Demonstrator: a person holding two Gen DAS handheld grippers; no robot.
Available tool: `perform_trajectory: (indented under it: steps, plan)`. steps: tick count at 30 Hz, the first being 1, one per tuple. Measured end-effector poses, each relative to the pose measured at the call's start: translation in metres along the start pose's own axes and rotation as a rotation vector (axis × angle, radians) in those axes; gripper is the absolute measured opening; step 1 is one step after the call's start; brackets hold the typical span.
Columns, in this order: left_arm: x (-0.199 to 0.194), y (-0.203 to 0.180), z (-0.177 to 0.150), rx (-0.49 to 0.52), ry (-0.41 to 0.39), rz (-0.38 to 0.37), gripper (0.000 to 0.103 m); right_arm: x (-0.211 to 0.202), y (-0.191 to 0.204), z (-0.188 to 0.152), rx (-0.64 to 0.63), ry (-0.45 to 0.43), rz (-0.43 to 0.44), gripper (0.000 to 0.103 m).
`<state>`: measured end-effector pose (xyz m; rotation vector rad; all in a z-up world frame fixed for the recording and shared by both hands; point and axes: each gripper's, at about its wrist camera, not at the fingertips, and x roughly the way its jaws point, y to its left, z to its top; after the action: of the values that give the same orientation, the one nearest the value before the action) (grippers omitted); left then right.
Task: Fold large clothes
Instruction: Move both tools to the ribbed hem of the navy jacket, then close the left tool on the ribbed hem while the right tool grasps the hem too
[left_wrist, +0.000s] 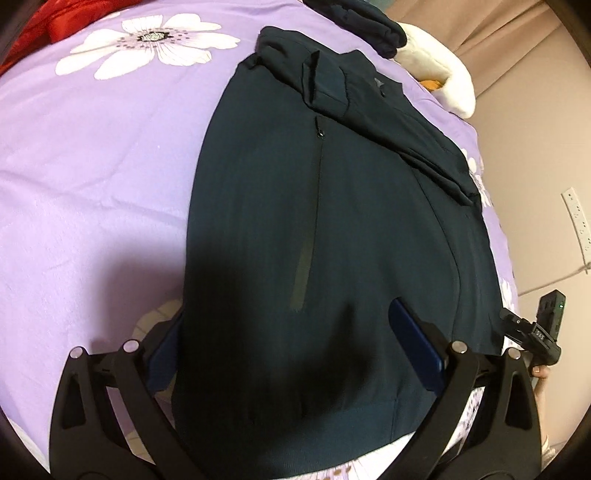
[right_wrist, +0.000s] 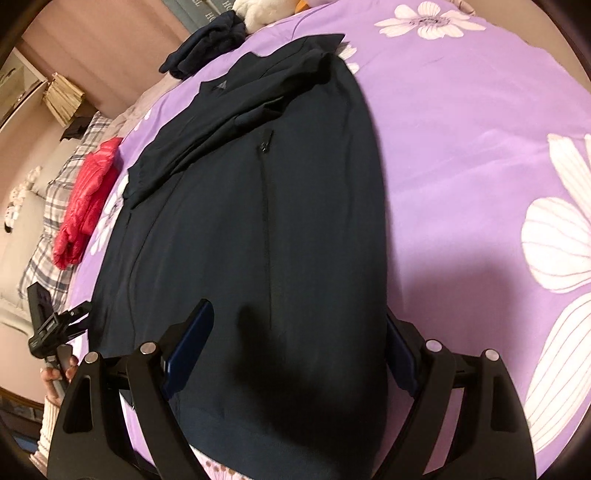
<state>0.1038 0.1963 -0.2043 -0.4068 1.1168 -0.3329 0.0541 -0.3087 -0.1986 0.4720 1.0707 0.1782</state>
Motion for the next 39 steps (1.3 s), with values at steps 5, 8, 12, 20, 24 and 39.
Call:
perform_trajectory:
  steps: [5, 8, 12, 20, 24, 39]
  plan:
    - [-0.005, -0.003, -0.009, 0.034, 0.022, -0.036, 0.101, -0.007, -0.001, -0.014, -0.004, 0.047, 0.052, 0.086]
    - [-0.011, -0.003, -0.013, 0.036, 0.017, -0.072, 0.101, -0.013, -0.003, -0.02, 0.0, 0.055, 0.07, 0.086]
    - [-0.018, -0.006, -0.016, 0.062, 0.023, -0.079, 0.101, -0.019, -0.011, -0.028, 0.03, 0.088, 0.107, 0.086]
    - [-0.022, 0.007, -0.028, 0.039, 0.07, -0.073, 0.101, -0.028, -0.012, -0.043, 0.008, 0.119, 0.127, 0.086]
    - [-0.023, 0.012, -0.039, 0.017, 0.069, -0.094, 0.101, -0.024, -0.01, -0.041, 0.013, 0.116, 0.123, 0.086]
    - [-0.011, -0.005, -0.033, -0.015, 0.06, -0.148, 0.101, -0.009, -0.001, -0.029, 0.044, 0.055, 0.115, 0.087]
